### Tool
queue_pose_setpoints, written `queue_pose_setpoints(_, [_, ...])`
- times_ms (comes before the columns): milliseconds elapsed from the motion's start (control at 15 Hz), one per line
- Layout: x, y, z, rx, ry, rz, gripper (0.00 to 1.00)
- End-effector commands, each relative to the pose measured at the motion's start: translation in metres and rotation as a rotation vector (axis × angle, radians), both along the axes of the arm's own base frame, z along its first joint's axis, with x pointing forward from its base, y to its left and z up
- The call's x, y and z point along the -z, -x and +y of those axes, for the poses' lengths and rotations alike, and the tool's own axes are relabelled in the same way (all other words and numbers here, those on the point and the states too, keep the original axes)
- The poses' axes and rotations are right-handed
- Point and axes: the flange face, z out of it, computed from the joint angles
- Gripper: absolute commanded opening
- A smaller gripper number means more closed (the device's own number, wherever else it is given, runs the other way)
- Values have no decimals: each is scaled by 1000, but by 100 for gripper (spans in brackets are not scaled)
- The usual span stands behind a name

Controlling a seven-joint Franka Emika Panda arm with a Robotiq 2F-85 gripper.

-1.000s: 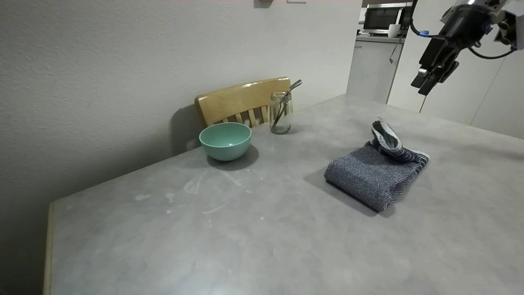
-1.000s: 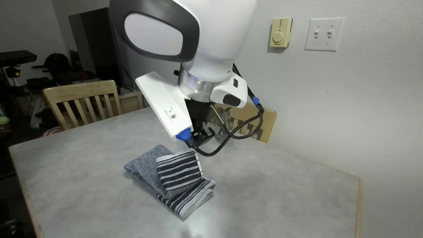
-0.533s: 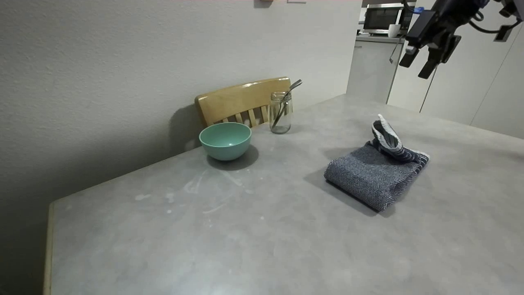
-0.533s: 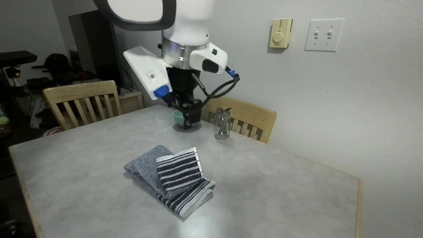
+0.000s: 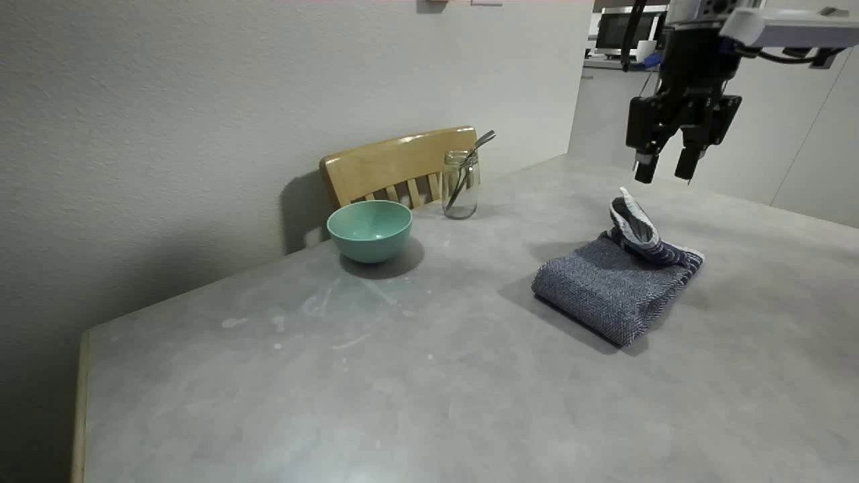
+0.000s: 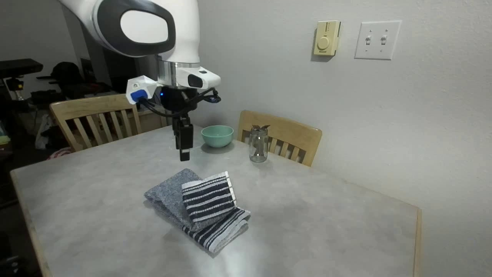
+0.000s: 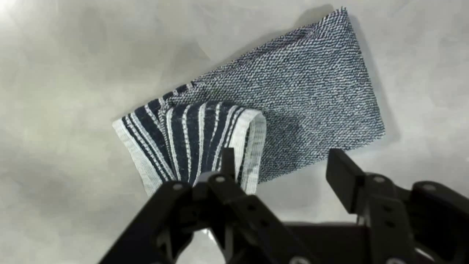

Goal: Fold the towel

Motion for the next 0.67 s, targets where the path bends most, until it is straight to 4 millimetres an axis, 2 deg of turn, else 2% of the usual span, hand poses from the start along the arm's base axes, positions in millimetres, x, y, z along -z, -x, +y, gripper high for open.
queue_pose_setpoints(0, [28,-6,29,-15,58,56,96])
queue_pose_setpoints(133, [44,-9,38,-24,89,87,100])
queue_pose_setpoints(267, [60,-10,36,-25,122,113,100])
queue_pose_setpoints(600, [82,-14,13,-24,167,144,100])
